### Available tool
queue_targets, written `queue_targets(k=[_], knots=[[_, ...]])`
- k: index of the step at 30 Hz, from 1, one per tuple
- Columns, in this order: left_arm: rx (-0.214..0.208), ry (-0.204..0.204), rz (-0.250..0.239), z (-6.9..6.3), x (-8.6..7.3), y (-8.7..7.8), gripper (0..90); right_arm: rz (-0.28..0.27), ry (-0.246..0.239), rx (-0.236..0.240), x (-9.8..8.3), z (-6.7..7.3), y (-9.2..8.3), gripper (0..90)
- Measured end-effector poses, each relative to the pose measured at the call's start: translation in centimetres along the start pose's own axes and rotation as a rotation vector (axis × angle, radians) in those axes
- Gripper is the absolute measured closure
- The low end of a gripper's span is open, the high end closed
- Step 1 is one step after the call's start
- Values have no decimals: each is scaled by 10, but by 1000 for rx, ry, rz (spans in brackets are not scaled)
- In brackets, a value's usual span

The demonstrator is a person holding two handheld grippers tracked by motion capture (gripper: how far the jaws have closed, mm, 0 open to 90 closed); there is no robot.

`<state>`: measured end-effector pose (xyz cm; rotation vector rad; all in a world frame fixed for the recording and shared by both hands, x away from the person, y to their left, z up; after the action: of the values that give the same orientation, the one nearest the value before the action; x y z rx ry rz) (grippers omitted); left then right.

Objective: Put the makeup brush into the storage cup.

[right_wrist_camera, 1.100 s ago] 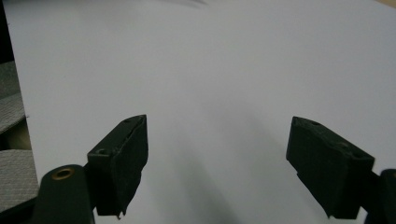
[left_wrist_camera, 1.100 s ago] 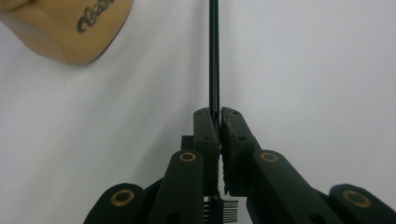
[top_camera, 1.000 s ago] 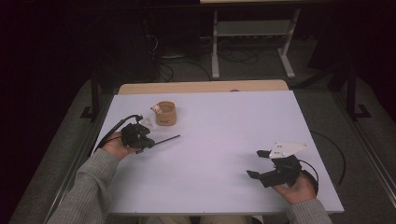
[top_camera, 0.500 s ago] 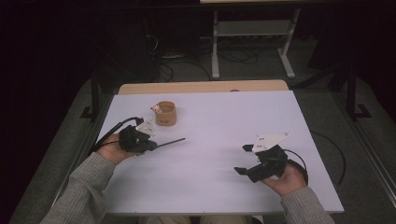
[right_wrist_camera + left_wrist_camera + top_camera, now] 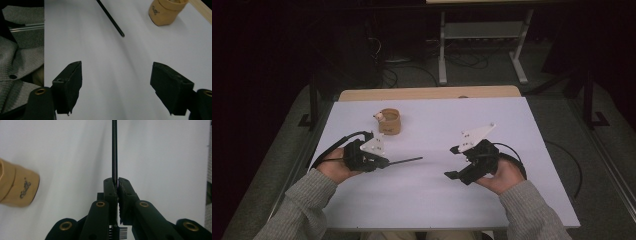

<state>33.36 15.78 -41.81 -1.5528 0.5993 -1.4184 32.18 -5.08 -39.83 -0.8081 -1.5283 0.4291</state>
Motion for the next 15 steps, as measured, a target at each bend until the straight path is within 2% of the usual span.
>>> queue_targets(k=[1, 3, 4, 10, 15], knots=[[-7, 16, -6, -6, 4, 0, 859, 7, -25, 16, 8, 0, 4, 261], [-18, 36, -12, -13, 8, -1, 859, 12, -30, 35, 14, 2, 7, 276], [-20, 45, -15, -16, 10, -1, 859, 20, -54, 41, 16, 1, 9, 287], [-52, 103, -17, -32, 18, 0, 859, 56, -112, 96, 22, 7, 24, 346], [-67, 138, -13, -41, 24, 1, 859, 85, -121, 167, 21, 16, 35, 424]])
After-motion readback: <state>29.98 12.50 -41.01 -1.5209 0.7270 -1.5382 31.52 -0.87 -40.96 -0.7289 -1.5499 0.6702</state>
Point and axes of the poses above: each handheld gripper's, and its own axes: y roughly forward along the jaws, x roughly out of its top, z roughly to its left, the point moved 10 cm from there along y, roughly forward along the jaws, and after that the axes turned 8 degrees about -y, right-handed, at the moved point
